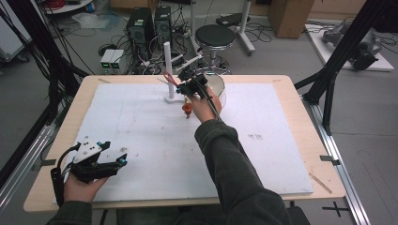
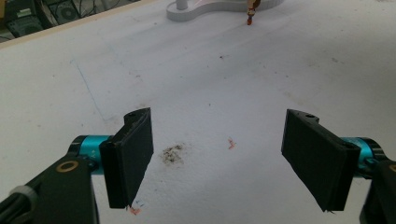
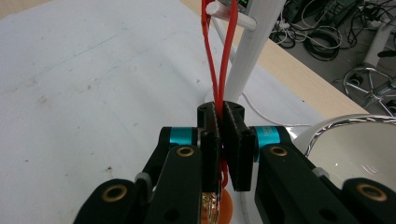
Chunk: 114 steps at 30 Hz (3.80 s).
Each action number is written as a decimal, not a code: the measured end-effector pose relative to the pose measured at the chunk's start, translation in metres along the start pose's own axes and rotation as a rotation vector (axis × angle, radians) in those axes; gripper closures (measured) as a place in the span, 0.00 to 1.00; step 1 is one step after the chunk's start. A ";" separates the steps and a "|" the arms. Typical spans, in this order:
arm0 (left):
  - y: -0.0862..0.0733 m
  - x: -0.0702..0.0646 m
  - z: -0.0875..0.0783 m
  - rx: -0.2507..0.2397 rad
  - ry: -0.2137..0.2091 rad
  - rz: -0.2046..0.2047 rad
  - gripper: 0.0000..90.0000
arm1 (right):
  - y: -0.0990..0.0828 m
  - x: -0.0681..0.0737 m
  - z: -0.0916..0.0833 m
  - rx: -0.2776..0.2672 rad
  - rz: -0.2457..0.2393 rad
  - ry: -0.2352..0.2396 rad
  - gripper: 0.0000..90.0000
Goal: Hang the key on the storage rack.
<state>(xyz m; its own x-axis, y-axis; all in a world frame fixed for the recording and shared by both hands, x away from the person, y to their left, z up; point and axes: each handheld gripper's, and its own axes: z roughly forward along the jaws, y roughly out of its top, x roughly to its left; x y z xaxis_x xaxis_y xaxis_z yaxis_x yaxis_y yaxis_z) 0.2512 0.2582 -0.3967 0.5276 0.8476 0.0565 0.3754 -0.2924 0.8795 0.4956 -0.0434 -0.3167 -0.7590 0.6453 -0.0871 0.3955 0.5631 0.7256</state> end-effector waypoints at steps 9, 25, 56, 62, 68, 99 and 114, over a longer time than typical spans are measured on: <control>0.000 0.000 0.000 -0.001 -0.001 0.001 0.28 | -0.001 -0.001 0.001 -0.001 0.013 -0.001 0.95; 0.000 0.000 0.000 -0.002 -0.001 -0.003 0.28 | -0.002 -0.003 0.004 0.013 0.018 -0.004 0.95; 0.000 0.000 0.000 -0.003 0.001 -0.002 0.28 | -0.004 -0.008 0.002 0.004 0.045 0.014 0.89; 0.000 0.000 0.000 -0.002 0.001 -0.002 0.28 | -0.007 -0.010 -0.002 0.002 0.064 0.042 0.85; 0.000 0.000 0.000 -0.001 0.004 -0.002 0.28 | -0.009 -0.015 -0.008 -0.021 0.080 0.082 0.81; -0.001 0.000 0.000 0.007 0.013 0.006 0.29 | -0.041 -0.045 -0.040 -0.114 0.153 0.258 0.61; -0.001 -0.001 0.000 0.005 0.010 0.004 0.29 | -0.066 -0.051 -0.049 -0.137 0.176 0.272 0.52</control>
<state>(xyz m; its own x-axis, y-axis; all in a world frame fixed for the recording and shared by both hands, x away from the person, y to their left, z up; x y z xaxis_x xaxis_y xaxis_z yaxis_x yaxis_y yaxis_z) 0.2503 0.2579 -0.3971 0.5220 0.8505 0.0649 0.3770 -0.2983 0.8768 0.4827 -0.1386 -0.3264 -0.8027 0.5547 0.2192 0.4735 0.3694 0.7996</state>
